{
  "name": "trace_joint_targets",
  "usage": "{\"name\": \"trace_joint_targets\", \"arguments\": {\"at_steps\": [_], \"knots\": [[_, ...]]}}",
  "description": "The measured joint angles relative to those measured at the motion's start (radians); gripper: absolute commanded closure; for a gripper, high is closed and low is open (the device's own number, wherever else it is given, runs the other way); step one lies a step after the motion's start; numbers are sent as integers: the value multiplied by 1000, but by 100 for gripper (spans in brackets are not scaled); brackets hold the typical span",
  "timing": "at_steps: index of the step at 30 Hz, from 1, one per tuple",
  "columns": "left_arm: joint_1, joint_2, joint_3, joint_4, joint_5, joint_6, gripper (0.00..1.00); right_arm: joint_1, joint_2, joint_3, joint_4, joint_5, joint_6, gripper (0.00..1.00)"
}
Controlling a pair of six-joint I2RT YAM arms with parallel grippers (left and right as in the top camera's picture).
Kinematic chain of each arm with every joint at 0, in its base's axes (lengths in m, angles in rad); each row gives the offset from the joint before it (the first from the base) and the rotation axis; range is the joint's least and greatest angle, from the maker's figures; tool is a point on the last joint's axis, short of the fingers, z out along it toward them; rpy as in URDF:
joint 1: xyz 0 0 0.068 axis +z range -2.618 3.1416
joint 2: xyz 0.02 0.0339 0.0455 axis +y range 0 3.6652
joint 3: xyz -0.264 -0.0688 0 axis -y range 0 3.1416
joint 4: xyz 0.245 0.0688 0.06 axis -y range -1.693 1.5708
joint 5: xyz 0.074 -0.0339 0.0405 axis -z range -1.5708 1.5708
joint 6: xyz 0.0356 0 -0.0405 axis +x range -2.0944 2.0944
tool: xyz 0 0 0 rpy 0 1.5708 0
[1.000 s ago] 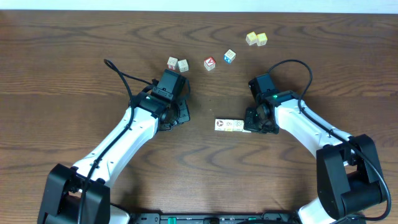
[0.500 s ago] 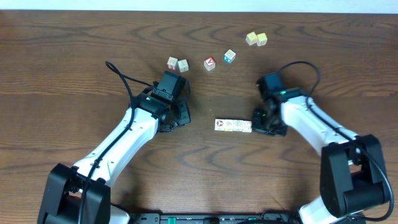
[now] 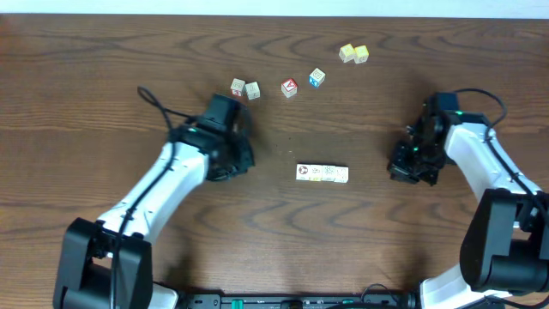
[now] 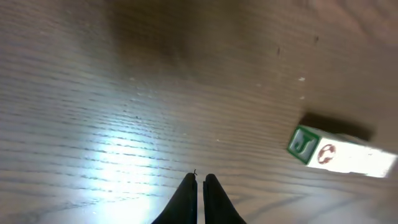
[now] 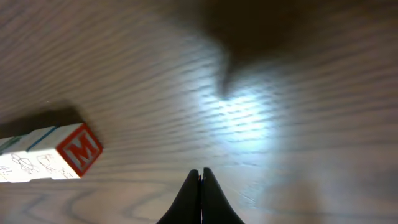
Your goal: Lift 4 blocks
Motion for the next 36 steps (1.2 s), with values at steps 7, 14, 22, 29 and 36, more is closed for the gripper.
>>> {"name": "trace_joint_targets", "arguments": {"at_steps": [7,14,22,29,36], "knots": [[249,0,-2,-1,325,105,93,-29,0,0,10,-27,-23,99],[280,0,-4,85,438,185,93,-29,0,0,58,-135,-81,99],[277,0,-5,4,459,195,93,-29,0,0,90,-267,-108,99],[195,0,-33,82,428,210,93,-29,0,0,102,-301,-120,99],[57,8,-60,231,348,120,93,-29,0,0,35,-311,-130,99]]}}
